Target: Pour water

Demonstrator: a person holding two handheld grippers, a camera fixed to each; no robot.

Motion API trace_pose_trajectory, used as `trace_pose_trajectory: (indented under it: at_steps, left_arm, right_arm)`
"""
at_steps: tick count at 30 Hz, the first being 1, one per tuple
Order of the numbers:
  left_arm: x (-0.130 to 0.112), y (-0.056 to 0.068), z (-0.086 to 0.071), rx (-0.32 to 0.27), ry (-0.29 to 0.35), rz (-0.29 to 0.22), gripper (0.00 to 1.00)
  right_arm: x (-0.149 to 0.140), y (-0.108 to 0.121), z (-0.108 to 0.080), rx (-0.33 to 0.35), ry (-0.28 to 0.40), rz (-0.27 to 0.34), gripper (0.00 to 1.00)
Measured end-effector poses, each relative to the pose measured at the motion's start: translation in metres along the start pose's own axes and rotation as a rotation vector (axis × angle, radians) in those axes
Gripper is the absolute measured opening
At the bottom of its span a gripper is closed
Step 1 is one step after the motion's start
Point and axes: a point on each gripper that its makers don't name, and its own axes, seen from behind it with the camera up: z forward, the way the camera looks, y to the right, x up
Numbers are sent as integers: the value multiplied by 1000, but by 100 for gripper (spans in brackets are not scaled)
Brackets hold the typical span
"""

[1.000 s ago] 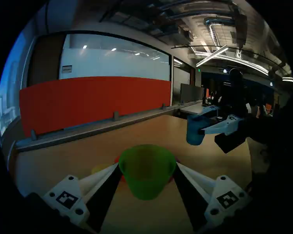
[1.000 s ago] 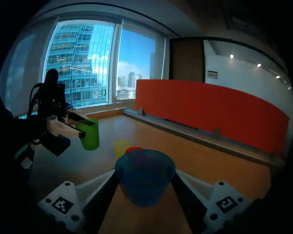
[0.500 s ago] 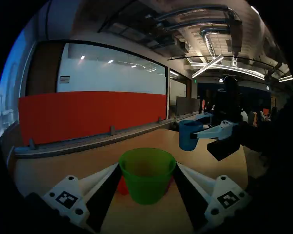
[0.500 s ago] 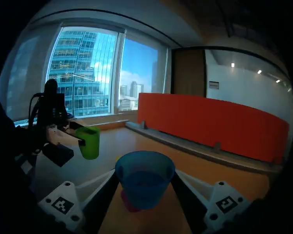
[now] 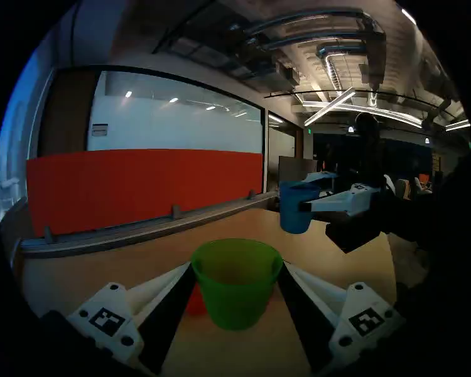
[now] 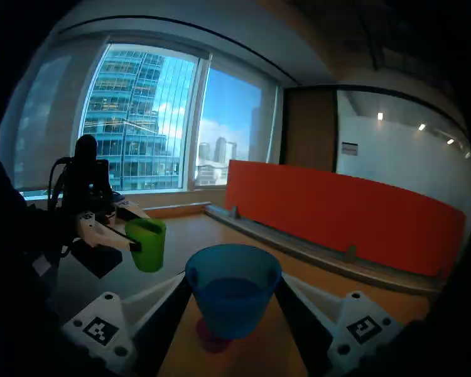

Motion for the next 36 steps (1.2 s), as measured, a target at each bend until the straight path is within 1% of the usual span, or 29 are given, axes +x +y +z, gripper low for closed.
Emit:
trace_pose_trajectory:
  at_steps: [6,15,25,32,36]
  left_arm:
    - [-3,5,1,-7,-9,10,88]
    - [-2,11,4,-20,-4,13,88]
    - [-1,16,8,-32,0,11,88]
    - [2,17,11,-37,5,7,88]
    - [5,19,12,-40,8,8,88]
  right_arm:
    - [18,0,5,9,19,-42,91]
    - [49,1,15,24,49,-124,90]
    - [86,0,31,42,79,-253,90]
    - [103,0,41,54,86,-353,90]
    - [110,2,47,46,82,-414,90]
